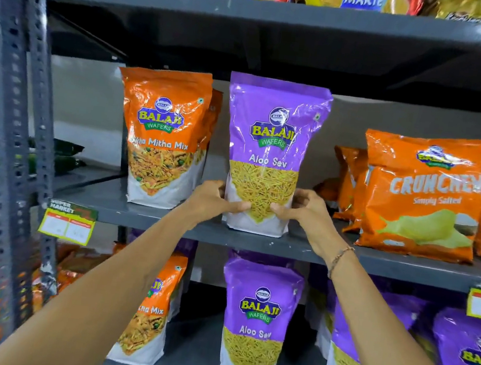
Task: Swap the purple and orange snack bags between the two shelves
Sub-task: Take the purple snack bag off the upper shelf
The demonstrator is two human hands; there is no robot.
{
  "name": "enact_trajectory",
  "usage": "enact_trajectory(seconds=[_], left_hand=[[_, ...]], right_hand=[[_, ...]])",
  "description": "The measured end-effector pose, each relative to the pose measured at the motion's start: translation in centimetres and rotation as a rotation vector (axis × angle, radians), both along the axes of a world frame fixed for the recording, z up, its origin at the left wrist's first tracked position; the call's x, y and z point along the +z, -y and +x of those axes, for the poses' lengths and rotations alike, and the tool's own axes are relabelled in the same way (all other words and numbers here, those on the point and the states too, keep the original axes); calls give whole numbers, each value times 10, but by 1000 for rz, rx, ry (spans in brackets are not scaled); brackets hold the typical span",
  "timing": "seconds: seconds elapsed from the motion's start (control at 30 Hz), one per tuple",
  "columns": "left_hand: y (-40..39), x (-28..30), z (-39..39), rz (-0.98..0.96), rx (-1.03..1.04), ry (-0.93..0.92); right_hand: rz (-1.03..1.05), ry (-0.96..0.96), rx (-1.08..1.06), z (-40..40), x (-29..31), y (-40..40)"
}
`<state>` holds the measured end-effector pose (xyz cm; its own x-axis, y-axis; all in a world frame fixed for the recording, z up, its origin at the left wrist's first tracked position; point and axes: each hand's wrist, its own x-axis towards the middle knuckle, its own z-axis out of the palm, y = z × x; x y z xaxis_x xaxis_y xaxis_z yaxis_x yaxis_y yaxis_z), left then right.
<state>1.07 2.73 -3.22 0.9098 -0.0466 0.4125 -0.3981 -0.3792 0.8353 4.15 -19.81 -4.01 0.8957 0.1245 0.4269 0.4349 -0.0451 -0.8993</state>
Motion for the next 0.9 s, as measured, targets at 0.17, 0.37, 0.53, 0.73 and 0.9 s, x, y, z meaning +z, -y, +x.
enact_trajectory(seconds=[0.17,0.37,0.53,0.73,0.9], left_hand=[[-8,-6,-69,16,98,99],[-33,-33,-150,62,35,93],[-58,-89,-181,54,45,-11],[-83,-170,-179,148,82,-159],[-97,-227,-154,266,76,-270]], right_hand=[[-17,83,13,-72,1,-1],[4,101,112,-145,-34,-24],[-41,73,82,-167,-94,-49],[-97,-26,42,-162,-193,-78],[-138,-42,-88,-167,-267,-108]])
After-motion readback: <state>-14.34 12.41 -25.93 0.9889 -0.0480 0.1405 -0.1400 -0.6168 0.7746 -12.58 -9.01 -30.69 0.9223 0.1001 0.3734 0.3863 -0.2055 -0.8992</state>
